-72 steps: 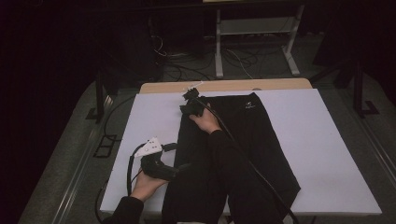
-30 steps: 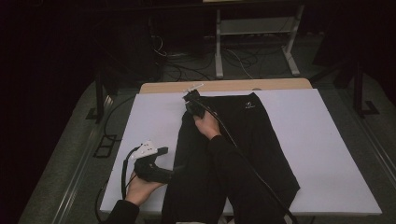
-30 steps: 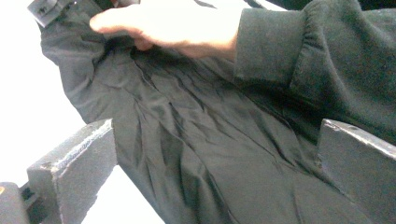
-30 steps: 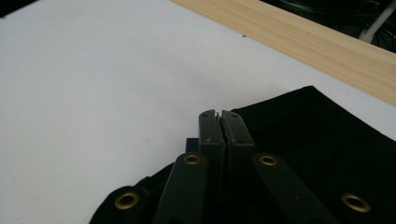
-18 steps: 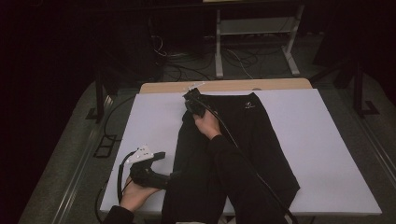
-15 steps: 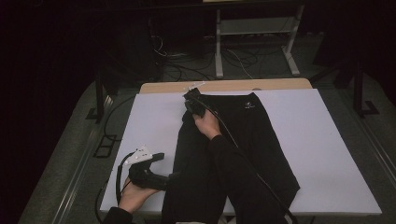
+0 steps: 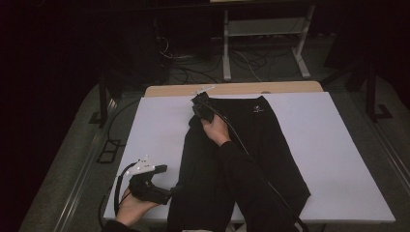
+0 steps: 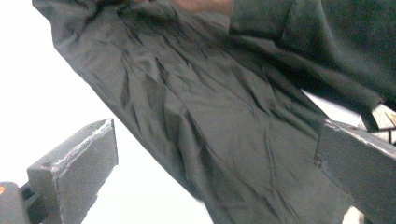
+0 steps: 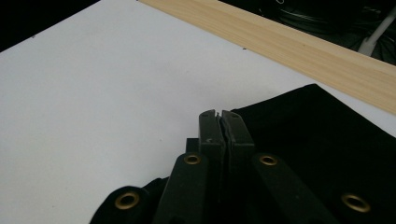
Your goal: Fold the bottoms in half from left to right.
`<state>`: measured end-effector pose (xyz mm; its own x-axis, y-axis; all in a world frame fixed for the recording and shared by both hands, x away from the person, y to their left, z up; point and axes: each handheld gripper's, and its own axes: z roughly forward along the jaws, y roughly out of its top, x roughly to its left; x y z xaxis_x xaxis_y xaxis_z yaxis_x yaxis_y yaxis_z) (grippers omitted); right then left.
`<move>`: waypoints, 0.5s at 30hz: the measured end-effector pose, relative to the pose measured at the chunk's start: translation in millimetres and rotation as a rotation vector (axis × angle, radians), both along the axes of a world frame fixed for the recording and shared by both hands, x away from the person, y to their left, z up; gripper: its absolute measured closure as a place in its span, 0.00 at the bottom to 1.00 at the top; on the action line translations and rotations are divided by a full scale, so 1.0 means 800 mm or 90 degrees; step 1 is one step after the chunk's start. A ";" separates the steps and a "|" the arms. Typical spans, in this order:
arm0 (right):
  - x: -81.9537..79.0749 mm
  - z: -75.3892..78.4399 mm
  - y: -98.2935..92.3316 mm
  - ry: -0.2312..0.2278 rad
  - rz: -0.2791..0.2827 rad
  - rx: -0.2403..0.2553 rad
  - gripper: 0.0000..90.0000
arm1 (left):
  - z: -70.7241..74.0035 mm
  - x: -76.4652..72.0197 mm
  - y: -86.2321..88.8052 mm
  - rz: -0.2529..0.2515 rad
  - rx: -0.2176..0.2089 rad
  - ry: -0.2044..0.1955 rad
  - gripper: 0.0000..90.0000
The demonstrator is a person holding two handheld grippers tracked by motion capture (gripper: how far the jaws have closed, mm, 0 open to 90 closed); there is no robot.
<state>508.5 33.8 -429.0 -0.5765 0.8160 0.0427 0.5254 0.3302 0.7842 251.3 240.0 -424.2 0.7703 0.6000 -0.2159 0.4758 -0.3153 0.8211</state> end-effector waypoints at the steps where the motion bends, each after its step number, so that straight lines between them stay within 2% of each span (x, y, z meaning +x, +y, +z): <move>1: 0.000 0.000 0.000 0.000 0.000 0.000 0.97 | -0.001 -0.001 0.000 -0.006 0.005 0.006 0.00; 5: -0.002 0.001 -0.003 -0.008 0.001 0.004 0.97 | -0.003 -0.004 0.001 -0.028 0.034 0.017 0.00; 10: -0.003 0.002 -0.004 -0.008 0.000 0.004 0.97 | -0.007 -0.005 0.005 -0.039 0.040 0.040 0.00; 15: -0.003 0.004 -0.005 -0.009 -0.001 0.010 0.97 | -0.012 -0.006 0.008 -0.068 0.038 0.064 0.00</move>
